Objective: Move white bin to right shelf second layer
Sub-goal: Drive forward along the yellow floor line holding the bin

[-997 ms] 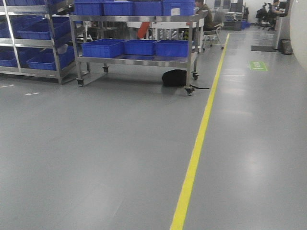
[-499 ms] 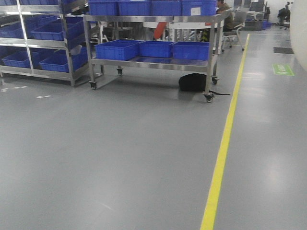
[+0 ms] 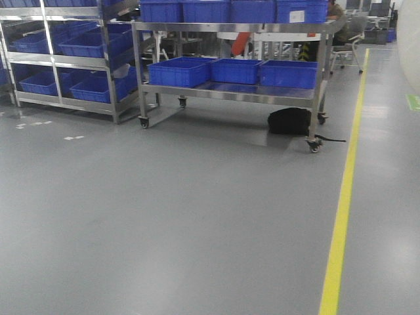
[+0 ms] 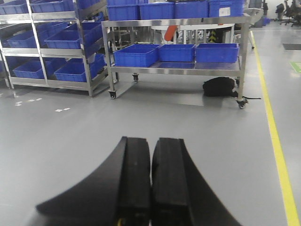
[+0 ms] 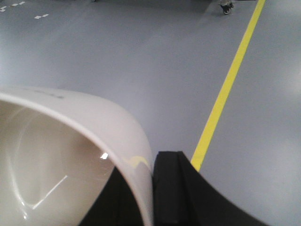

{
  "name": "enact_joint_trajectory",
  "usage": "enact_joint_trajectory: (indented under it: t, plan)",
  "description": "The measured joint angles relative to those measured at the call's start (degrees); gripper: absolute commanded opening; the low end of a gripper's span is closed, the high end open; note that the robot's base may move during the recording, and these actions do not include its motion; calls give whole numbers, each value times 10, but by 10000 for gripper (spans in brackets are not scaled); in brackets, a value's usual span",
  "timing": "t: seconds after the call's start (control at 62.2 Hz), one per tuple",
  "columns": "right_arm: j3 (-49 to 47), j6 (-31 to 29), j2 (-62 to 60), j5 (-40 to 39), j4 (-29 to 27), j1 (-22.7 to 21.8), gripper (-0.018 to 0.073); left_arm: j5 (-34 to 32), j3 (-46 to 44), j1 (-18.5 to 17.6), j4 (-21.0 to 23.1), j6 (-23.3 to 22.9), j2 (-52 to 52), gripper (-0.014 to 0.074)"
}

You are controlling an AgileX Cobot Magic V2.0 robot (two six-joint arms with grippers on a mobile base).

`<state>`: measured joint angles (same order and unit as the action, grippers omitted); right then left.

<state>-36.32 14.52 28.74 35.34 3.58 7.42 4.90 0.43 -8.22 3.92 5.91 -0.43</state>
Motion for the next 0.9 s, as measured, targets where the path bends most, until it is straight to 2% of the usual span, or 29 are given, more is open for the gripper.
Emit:
enact_joint_trajectory:
  t: [0.901]
  plan:
    - [0, 0, 0, 0, 0, 0, 57, 0, 0, 0, 0, 0, 0, 85]
